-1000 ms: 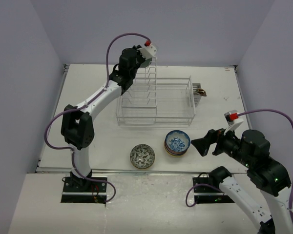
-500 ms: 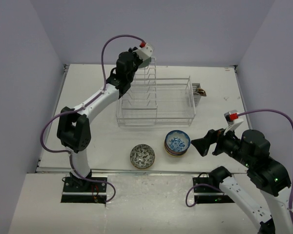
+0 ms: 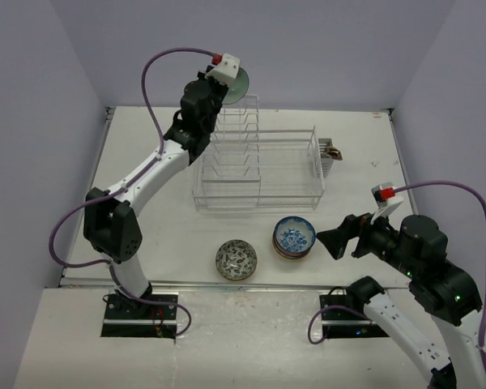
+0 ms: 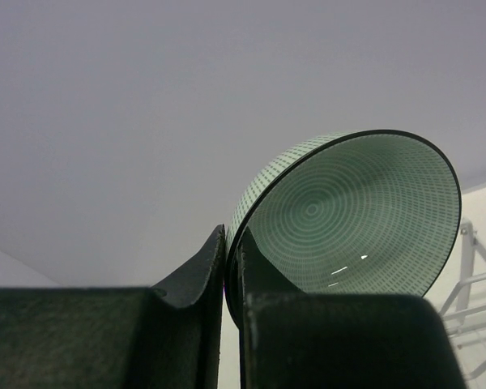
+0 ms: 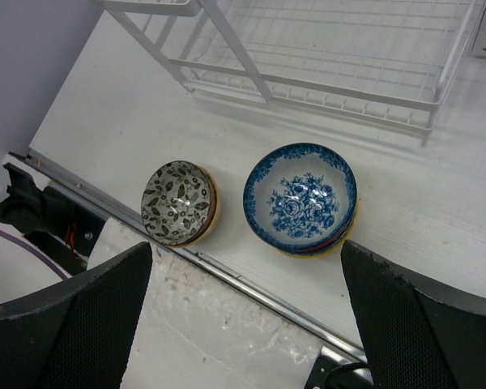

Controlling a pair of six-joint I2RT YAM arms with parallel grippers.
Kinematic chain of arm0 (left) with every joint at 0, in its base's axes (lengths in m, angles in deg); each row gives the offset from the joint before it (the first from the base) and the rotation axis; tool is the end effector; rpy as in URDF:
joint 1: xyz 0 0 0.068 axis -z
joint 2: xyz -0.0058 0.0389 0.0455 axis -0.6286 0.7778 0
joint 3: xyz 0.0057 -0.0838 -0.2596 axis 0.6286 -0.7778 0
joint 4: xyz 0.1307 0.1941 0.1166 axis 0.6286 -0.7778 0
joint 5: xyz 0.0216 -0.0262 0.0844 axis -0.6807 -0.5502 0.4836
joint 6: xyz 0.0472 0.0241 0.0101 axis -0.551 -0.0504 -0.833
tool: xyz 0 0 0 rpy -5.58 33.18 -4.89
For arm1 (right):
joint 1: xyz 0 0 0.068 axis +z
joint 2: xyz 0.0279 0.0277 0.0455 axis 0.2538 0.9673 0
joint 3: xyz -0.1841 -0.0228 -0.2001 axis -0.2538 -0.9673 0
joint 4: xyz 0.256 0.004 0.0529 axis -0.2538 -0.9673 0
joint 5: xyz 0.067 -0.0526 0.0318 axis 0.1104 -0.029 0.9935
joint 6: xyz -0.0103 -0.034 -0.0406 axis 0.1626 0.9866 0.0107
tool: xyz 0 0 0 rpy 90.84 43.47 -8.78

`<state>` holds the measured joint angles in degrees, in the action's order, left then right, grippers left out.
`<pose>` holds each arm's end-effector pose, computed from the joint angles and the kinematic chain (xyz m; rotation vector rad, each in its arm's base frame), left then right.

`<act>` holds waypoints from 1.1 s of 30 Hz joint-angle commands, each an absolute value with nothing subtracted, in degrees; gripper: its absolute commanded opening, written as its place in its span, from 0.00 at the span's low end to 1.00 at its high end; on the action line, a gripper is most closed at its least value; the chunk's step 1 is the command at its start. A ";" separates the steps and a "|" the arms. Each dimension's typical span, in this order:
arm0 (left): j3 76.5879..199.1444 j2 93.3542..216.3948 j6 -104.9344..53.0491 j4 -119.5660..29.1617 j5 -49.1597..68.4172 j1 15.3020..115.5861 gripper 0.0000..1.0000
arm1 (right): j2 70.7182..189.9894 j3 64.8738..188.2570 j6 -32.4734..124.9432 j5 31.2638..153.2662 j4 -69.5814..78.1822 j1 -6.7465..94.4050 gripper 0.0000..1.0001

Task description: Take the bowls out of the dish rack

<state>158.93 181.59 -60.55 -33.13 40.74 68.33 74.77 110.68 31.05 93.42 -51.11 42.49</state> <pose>0.3842 -0.2004 0.4030 0.3528 1.4466 0.2050 0.0433 0.0290 0.3742 -0.2064 2.0052 0.7148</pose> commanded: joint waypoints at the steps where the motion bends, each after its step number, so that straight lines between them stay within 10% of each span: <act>1: 160.27 175.37 -52.04 -25.77 41.19 68.48 0.00 | 75.73 110.43 31.87 94.64 -48.28 42.56 0.99; 17: 152.83 152.70 -13.62 -61.81 1.48 70.05 0.00 | 76.78 111.13 28.18 96.75 -42.92 42.48 0.99; 33: 124.25 130.18 -17.66 -94.85 5.76 81.40 0.00 | 76.96 109.91 27.91 99.30 -42.48 42.48 0.99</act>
<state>125.88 131.24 -17.60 -90.27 5.88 81.69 77.00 110.44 28.41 97.68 -44.77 42.49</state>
